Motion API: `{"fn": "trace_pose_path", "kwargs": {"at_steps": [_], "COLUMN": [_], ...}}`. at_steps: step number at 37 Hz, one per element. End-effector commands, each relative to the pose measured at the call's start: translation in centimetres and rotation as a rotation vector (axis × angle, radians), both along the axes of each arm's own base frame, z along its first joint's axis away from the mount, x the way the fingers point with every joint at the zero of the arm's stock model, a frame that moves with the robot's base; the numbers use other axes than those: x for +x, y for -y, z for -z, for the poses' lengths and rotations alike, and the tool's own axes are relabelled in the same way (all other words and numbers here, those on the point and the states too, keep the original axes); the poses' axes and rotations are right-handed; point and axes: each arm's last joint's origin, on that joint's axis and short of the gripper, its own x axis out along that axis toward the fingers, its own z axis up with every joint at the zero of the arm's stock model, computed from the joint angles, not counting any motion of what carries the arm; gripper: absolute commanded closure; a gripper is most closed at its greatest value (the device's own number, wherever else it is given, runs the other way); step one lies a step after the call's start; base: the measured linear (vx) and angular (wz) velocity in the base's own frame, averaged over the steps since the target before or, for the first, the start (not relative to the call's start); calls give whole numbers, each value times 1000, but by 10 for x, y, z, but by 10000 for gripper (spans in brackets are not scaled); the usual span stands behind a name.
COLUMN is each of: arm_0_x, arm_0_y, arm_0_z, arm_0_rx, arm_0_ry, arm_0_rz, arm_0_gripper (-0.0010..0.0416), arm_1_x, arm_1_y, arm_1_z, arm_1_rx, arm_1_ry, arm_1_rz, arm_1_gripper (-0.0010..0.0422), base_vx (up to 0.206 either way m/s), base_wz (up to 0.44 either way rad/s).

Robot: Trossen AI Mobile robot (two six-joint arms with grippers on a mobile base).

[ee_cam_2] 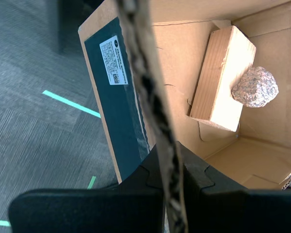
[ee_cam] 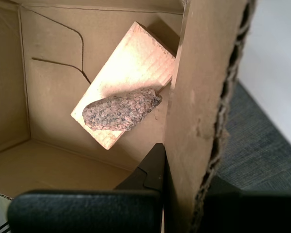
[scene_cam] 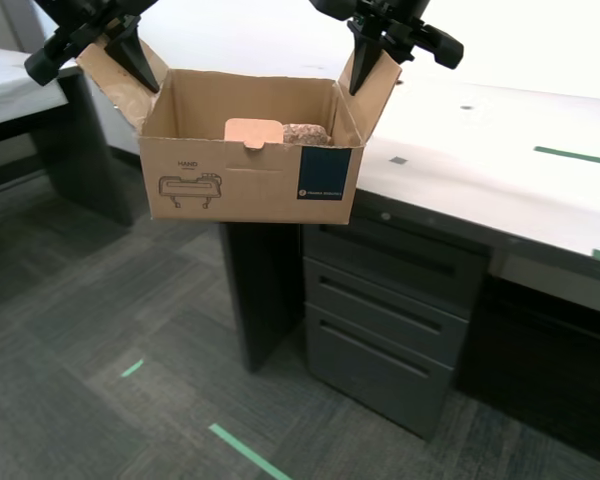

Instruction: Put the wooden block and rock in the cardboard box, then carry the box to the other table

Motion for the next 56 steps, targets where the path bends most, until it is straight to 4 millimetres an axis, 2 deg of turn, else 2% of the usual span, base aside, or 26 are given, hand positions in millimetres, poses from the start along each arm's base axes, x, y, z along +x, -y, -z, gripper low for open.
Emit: {"fn": "trace_pose_path", "kwargs": {"at_steps": [1,56], "arm_0_x": [0,-2], "arm_0_y": [0,0], "arm_0_z": [-1,0], "arm_0_rx": [-3,-10], "arm_0_ry": [8,-2], "arm_0_rz": [-4,-15], "arm_0_gripper": [407,407], "arm_1_x": [0,-1], "arm_1_y": [0,0], "arm_1_z": [-1,1], "arm_1_rx": [-1,22], "arm_1_ry": [-1,-23], "arm_1_rz": [-4,-28], "arm_1_gripper": [413,413], "base_vx": [-66,-57], "base_wz": [254,241]}}
